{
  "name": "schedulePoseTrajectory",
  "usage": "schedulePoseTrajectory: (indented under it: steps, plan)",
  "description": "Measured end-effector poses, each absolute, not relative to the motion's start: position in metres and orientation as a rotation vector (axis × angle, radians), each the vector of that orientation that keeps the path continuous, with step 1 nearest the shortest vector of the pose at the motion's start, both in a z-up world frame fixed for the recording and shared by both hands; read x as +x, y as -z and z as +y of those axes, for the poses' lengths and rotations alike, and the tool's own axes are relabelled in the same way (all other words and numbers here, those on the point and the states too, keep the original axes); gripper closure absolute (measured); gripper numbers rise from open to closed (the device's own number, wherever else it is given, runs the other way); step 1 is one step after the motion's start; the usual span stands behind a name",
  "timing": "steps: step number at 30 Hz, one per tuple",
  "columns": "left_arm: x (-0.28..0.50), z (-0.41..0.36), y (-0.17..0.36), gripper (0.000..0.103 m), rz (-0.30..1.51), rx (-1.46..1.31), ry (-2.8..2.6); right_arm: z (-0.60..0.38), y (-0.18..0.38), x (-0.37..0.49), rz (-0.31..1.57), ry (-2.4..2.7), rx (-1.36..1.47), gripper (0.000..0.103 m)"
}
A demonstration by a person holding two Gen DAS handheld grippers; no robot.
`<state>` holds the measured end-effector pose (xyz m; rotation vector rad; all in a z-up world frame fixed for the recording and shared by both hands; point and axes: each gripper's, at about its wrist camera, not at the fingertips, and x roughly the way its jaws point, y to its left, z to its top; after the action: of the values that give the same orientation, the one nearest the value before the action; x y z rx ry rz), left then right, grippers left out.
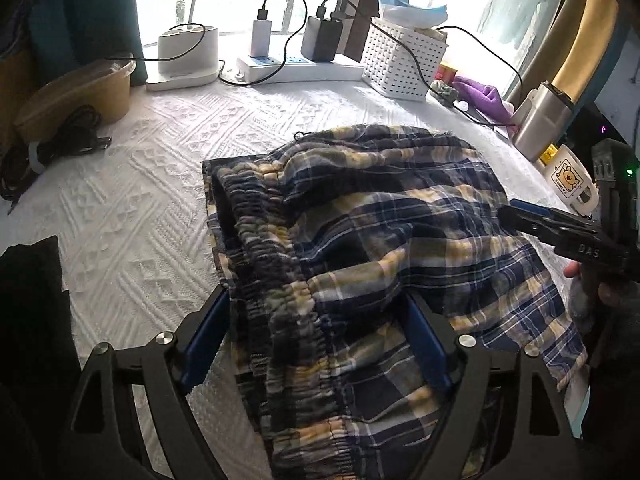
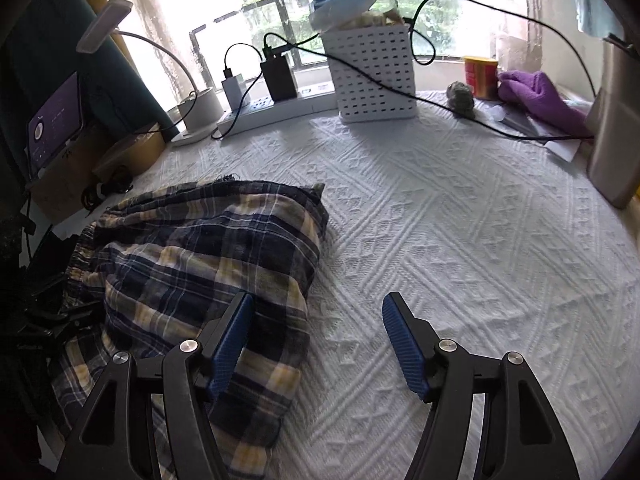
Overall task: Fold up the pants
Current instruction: 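Move both open tools over the folded pants toward the waistband, then grasp the folded pants with both tools and lift them off the bed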
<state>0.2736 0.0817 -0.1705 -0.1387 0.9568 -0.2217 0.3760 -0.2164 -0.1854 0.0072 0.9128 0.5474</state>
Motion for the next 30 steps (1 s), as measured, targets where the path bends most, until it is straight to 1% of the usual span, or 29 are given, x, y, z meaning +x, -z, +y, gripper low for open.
schedulePoseTrajectory:
  steps: [13, 15, 17, 18, 19, 20, 21, 23, 24, 25, 26, 27, 29, 30]
  plan:
    - [0.274, 0.069, 0.173, 0.023, 0.915, -0.089, 0.219, -0.196, 0.189, 0.387, 0.913, -0.659, 0.021, 0.032]
    - [0.274, 0.070, 0.173, 0.026, 0.910, -0.094, 0.221, -0.187, 0.190, 0.385, 0.915, -0.694, 0.006, 0.032]
    - [0.274, 0.071, 0.173, 0.037, 0.903, -0.100, 0.223, -0.176, 0.190, 0.384, 0.917, -0.721, -0.021, 0.032]
    - [0.274, 0.072, 0.173, 0.039, 0.901, -0.104, 0.226, -0.173, 0.190, 0.384, 0.916, -0.722, -0.025, 0.032]
    - [0.274, 0.072, 0.172, 0.046, 0.897, -0.111, 0.231, -0.170, 0.190, 0.386, 0.917, -0.729, -0.026, 0.032]
    - [0.274, 0.072, 0.172, 0.054, 0.896, -0.115, 0.238, -0.168, 0.190, 0.387, 0.916, -0.733, -0.023, 0.032]
    - [0.274, 0.071, 0.172, 0.057, 0.895, -0.118, 0.249, -0.167, 0.190, 0.387, 0.917, -0.740, -0.018, 0.032]
    - [0.274, 0.067, 0.171, 0.067, 0.895, -0.111, 0.265, -0.164, 0.191, 0.388, 0.917, -0.753, -0.018, 0.032]
    - [0.274, 0.065, 0.171, 0.069, 0.894, -0.106, 0.272, -0.164, 0.190, 0.387, 0.916, -0.756, -0.022, 0.033]
    - [0.273, 0.062, 0.170, 0.071, 0.893, -0.095, 0.274, -0.162, 0.190, 0.385, 0.913, -0.765, -0.029, 0.039]
    - [0.273, 0.061, 0.170, 0.072, 0.890, -0.088, 0.275, -0.160, 0.189, 0.384, 0.912, -0.774, -0.034, 0.050]
    - [0.272, 0.059, 0.170, 0.073, 0.886, -0.078, 0.276, -0.158, 0.189, 0.383, 0.909, -0.773, -0.046, 0.054]
    - [0.270, 0.058, 0.168, 0.074, 0.874, -0.062, 0.272, -0.154, 0.187, 0.379, 0.894, -0.765, -0.072, 0.071]
    - [0.269, 0.057, 0.167, 0.074, 0.871, -0.055, 0.272, -0.152, 0.185, 0.376, 0.880, -0.763, -0.084, 0.073]
